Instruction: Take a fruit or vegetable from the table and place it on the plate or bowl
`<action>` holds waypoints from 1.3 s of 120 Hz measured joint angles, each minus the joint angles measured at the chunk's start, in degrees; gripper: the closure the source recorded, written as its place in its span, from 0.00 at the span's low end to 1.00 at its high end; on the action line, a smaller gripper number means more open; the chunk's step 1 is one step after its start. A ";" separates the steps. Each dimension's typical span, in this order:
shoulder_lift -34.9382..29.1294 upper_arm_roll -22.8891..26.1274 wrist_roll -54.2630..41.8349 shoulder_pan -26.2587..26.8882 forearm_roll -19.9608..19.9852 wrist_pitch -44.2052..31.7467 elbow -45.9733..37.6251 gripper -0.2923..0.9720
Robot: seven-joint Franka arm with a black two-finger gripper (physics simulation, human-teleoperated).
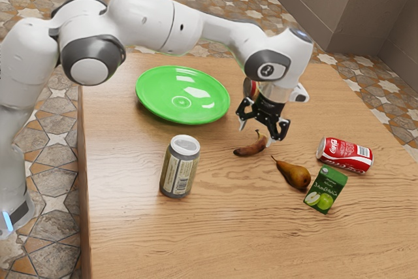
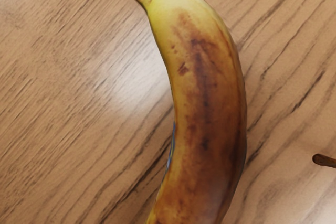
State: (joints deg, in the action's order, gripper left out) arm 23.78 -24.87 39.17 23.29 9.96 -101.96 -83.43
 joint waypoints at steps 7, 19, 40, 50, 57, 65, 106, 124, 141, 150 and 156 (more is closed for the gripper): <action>0.72 0.11 0.33 0.04 0.15 -0.39 0.00 0.24; 1.24 0.24 0.59 -0.50 0.30 -0.86 -0.01 0.24; 1.82 0.26 0.25 -0.71 0.22 -2.05 -0.73 0.24; 2.05 0.26 -0.02 -0.70 0.10 -2.87 -0.99 0.25; 2.20 0.26 -0.20 -0.69 0.05 -3.27 -1.04 0.25; 2.37 0.26 -0.37 -0.70 0.02 -3.62 -1.05 0.26; 3.51 0.26 -1.04 -0.78 0.29 -4.36 -1.06 0.32; 3.55 0.26 -1.26 -0.75 0.26 -4.42 -1.01 0.37; 3.61 0.26 -1.44 -0.81 0.17 -4.43 -1.04 0.42; 3.87 0.33 -1.53 -0.79 0.19 -4.44 -1.01 0.44; 3.98 0.35 -1.64 -0.82 0.22 -4.44 -0.99 0.47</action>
State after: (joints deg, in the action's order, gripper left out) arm 27.75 -24.52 37.52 22.47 10.17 -106.40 -84.41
